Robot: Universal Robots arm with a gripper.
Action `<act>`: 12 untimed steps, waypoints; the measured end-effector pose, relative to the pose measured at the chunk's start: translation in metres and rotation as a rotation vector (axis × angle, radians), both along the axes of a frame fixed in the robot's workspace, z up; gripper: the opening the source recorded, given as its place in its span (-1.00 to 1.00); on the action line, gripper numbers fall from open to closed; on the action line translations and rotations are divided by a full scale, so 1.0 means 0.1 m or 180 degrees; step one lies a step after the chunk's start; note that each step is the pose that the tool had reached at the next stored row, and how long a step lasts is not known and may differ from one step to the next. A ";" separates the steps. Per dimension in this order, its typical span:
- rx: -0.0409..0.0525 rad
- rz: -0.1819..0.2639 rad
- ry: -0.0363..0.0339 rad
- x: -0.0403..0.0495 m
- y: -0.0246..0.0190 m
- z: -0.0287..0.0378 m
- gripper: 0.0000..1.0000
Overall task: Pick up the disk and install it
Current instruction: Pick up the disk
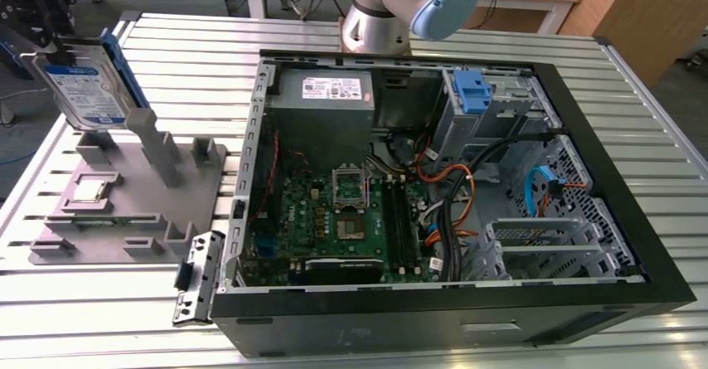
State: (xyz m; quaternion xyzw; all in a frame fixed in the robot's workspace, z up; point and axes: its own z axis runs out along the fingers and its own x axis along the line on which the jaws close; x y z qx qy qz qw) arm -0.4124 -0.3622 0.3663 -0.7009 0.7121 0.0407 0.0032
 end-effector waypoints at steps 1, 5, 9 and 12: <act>0.0001 0.0000 0.0000 0.000 0.000 0.000 -0.30; -0.0004 0.0000 0.0000 0.000 0.001 0.040 -0.30; -0.0004 0.0000 -0.0001 0.000 0.002 0.107 -0.30; -0.0005 0.0000 0.0000 0.000 0.002 0.183 -0.30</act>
